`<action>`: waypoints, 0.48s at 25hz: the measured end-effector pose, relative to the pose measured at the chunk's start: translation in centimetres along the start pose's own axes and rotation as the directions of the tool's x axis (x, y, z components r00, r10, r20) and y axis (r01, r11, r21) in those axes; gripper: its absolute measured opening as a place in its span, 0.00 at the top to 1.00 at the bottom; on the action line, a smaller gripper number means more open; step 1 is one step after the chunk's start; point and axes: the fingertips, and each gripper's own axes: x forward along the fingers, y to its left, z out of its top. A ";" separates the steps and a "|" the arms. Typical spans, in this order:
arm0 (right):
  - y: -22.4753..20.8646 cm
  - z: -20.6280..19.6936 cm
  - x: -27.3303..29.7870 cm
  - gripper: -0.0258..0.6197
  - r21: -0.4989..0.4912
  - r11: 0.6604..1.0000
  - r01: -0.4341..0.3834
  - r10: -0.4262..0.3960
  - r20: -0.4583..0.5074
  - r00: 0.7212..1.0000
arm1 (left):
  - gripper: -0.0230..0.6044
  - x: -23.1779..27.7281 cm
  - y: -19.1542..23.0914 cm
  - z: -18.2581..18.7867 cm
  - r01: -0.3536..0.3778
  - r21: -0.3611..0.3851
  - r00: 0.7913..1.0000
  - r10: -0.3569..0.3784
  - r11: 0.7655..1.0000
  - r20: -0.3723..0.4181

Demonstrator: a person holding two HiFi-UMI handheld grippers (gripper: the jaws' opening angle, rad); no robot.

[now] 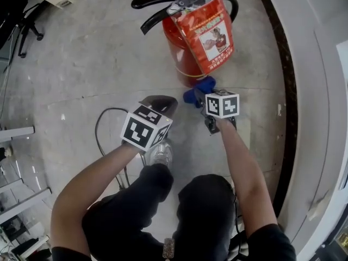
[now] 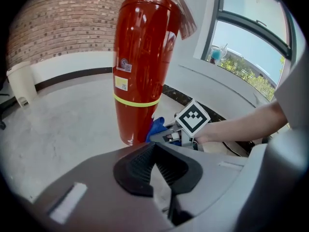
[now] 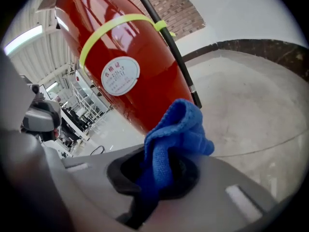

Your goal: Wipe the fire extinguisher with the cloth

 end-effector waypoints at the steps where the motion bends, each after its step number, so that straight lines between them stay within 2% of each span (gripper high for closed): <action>1: 0.0 -0.1 0.2 0.92 0.010 1.000 0.005 -0.005 -0.001 1.000 | 0.95 -0.2 0.2 -0.2 -0.005 -0.006 1.000 0.005 1.000 0.002; 3: 1.0 0.6 -0.1 0.92 0.008 1.000 -0.017 0.017 0.025 1.000 | 0.95 -0.6 0.3 -0.3 -0.010 -0.010 1.000 0.010 1.000 0.006; 5: 3.0 1.9 -1.0 0.92 -0.007 0.997 -0.074 0.074 0.074 0.995 | 0.95 -1.1 0.4 -0.5 -0.014 -0.013 1.000 0.014 1.000 0.010; 8: 6.1 4.4 -3.2 0.92 -0.036 0.988 -0.150 0.153 0.141 0.978 | 0.95 -1.8 0.4 -0.5 -0.023 -0.023 0.999 0.023 0.999 0.022; 12: 9.2 7.8 -6.9 0.92 -0.099 0.976 -0.193 0.211 0.215 0.954 | 0.95 -2.8 0.1 0.9 -0.032 -0.023 0.998 0.033 0.999 0.050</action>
